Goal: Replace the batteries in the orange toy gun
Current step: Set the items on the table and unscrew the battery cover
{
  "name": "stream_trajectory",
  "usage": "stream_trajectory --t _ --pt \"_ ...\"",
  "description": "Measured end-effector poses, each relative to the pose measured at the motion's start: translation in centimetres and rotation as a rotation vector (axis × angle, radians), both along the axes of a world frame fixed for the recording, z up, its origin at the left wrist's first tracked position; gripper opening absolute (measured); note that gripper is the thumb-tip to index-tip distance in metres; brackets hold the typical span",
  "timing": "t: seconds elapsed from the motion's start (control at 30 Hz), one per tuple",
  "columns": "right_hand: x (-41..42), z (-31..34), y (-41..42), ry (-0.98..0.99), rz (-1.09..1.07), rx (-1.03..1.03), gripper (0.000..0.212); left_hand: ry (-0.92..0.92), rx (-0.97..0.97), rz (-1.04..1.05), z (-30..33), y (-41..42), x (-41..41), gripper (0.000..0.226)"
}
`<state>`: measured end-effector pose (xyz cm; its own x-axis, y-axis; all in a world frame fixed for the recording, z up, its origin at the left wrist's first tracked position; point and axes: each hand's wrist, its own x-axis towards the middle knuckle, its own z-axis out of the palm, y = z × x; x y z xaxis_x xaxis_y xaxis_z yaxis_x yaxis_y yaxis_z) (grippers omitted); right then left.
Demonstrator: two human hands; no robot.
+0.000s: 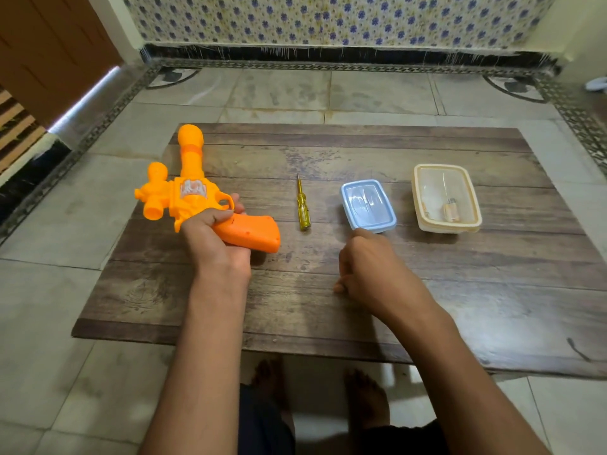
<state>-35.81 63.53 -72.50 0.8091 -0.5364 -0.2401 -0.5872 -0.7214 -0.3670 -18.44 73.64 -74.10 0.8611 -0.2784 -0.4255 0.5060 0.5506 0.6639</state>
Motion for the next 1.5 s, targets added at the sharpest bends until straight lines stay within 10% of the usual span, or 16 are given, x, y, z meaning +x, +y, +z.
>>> stream_trajectory --t 0.93,1.5 --pt "0.7 -1.3 -0.7 -0.451 -0.029 0.081 0.004 0.078 -0.004 -0.004 -0.7 0.1 0.2 0.018" --pt "6.4 -3.4 2.0 -0.696 0.225 0.011 0.037 0.133 -0.092 -0.2 -0.9 0.3 0.6 0.018"
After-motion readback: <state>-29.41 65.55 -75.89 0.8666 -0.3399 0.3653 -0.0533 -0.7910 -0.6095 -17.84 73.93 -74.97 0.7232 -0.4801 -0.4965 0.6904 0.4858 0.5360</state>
